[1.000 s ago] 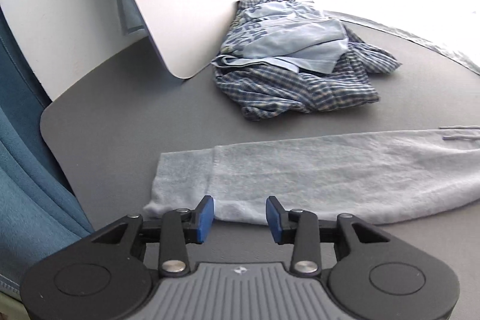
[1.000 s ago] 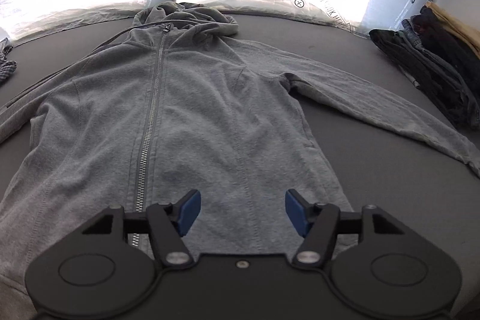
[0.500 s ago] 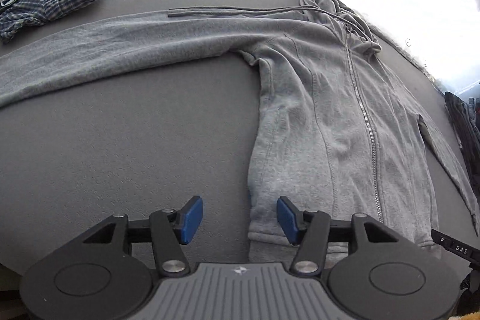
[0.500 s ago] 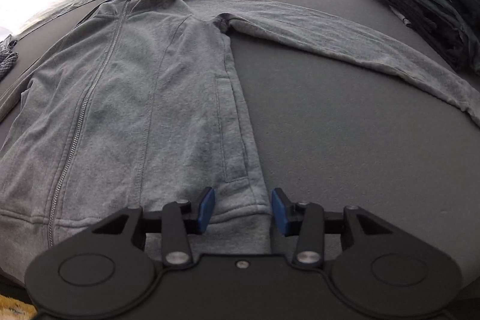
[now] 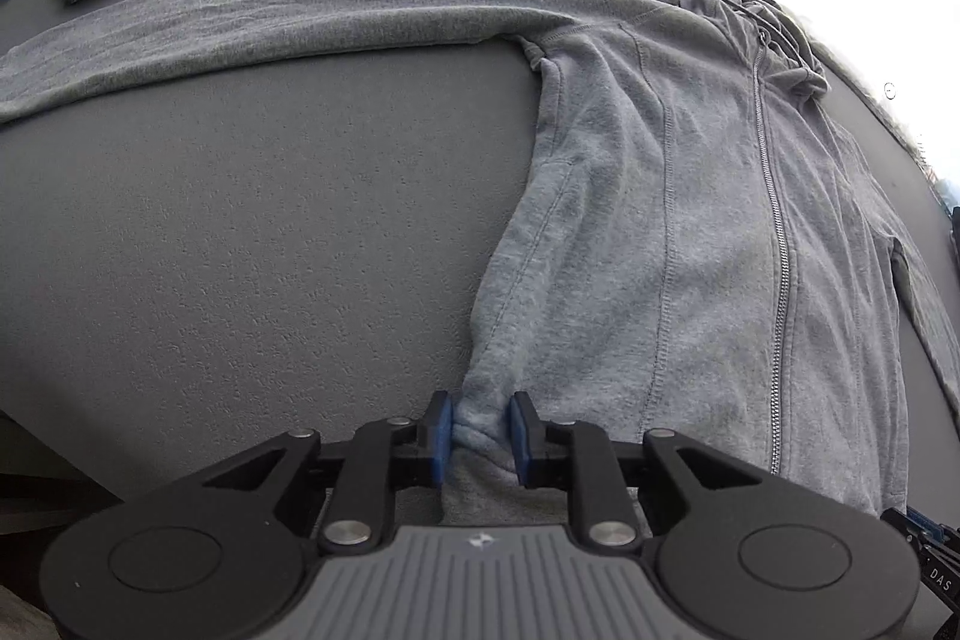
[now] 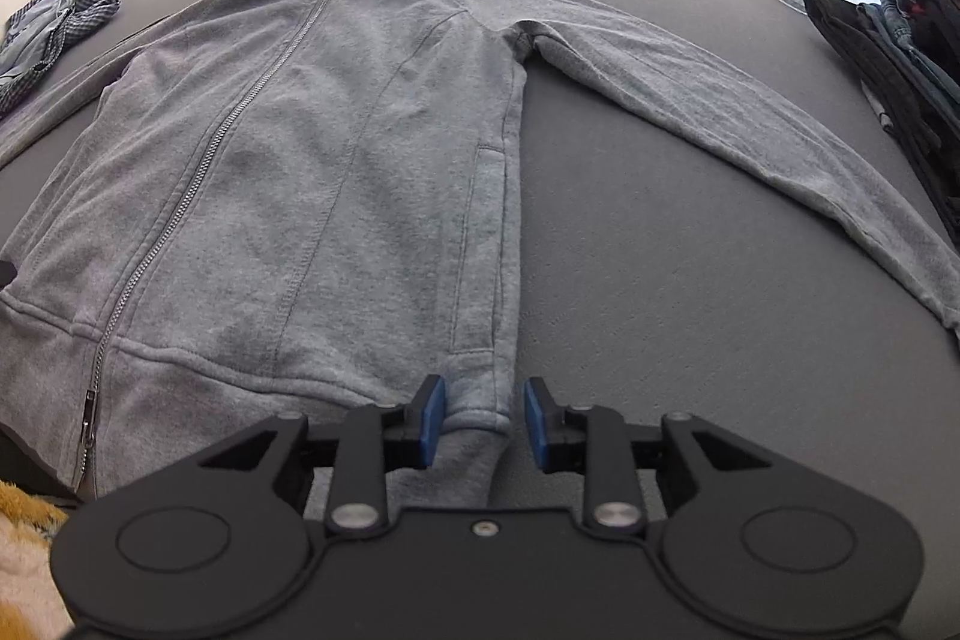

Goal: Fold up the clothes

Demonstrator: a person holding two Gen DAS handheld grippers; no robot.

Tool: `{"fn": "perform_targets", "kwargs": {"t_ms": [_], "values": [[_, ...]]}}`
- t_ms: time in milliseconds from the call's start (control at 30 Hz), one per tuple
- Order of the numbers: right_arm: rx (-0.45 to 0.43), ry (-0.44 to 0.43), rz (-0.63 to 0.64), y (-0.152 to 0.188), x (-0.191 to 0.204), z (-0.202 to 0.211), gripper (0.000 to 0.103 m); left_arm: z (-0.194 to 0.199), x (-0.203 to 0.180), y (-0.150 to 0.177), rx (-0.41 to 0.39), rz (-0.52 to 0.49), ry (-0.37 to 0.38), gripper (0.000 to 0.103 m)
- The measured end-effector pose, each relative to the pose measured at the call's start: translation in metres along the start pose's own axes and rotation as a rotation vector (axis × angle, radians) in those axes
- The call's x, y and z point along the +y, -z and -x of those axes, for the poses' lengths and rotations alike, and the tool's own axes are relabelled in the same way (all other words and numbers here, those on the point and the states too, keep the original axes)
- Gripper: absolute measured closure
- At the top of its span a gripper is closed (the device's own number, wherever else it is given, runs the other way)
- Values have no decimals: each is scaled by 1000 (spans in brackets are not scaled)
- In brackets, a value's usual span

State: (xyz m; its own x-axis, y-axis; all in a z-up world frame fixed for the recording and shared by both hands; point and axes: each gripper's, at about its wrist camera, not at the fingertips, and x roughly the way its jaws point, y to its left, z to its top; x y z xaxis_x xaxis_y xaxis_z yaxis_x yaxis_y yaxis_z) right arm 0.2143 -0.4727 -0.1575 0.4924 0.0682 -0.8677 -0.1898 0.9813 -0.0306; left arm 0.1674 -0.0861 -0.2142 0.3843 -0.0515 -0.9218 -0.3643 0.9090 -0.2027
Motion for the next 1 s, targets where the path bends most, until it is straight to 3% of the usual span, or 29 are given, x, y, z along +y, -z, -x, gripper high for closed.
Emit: {"fn": "perform_targets", "kwargs": {"t_ms": [200, 500, 700, 867, 1000], "values": [[-98, 23, -176, -32, -23, -5, 54, 2, -18, -48, -71, -64, -25, 61], [-197, 5, -313, -131, -59, -61, 54, -9, -54, -143, -173, -159, -45, 48], [-229, -9, -322, -213, -76, -104, 56, -73, -102, -234, -167, -229, -11, 45], [-231, -84, -327, -288, -90, -159, 67, -134, -163, -309, -216, -308, -15, 44], [-266, -135, -329, -349, -81, -200, 67, -177, -219, -363, -208, -354, -13, 42]]}}
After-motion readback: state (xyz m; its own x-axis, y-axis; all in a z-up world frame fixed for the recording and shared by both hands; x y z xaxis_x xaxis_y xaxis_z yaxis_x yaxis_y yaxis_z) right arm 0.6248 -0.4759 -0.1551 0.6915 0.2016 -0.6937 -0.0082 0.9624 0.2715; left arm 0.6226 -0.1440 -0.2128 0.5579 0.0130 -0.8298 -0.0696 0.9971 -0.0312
